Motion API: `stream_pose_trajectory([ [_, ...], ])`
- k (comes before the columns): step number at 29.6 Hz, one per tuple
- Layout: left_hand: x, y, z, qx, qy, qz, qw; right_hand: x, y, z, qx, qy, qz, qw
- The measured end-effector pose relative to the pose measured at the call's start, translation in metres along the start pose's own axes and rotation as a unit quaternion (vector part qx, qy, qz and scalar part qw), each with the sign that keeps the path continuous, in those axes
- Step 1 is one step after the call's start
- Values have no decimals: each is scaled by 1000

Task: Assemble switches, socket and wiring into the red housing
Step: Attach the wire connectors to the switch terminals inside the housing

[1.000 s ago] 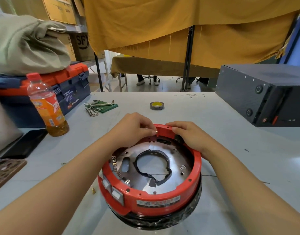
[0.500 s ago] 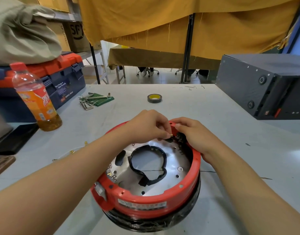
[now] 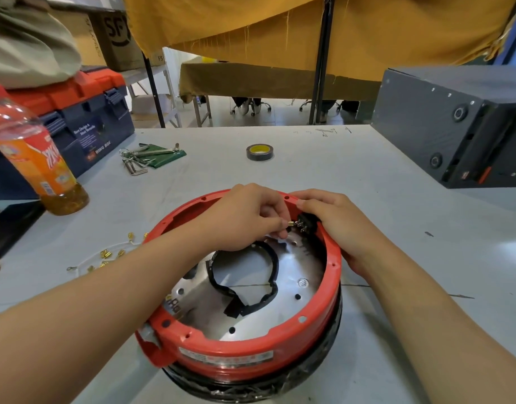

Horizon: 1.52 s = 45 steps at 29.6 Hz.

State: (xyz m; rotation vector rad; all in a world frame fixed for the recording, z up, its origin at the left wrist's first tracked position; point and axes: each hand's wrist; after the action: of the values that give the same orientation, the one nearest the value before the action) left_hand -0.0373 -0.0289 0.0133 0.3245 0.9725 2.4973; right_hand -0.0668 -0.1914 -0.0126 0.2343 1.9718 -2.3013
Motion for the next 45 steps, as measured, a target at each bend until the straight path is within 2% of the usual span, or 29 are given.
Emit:
stream_pose_trajectory([
  [20, 6, 5, -7, -83, 22, -30, 996, 0, -3, -1, 57, 1, 14, 998],
  [27, 6, 4, -11, -155, 94, -50, 982, 0, -1, -2, 59, 1, 13, 998],
  [45, 5, 9, -19, -167, 117, -53, 978, 2, -1, -3, 66, -1, 28, 997],
])
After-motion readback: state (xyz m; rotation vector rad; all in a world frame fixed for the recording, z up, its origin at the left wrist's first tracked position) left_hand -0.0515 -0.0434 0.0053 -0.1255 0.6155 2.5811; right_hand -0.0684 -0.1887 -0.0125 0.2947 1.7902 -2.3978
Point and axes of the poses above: each hand's wrist, its own x-axis away from the middle knuckle, its own z-axis out of the back of the hand, y = z × x, and after that the axes turned 12 degrees about z, right-handed
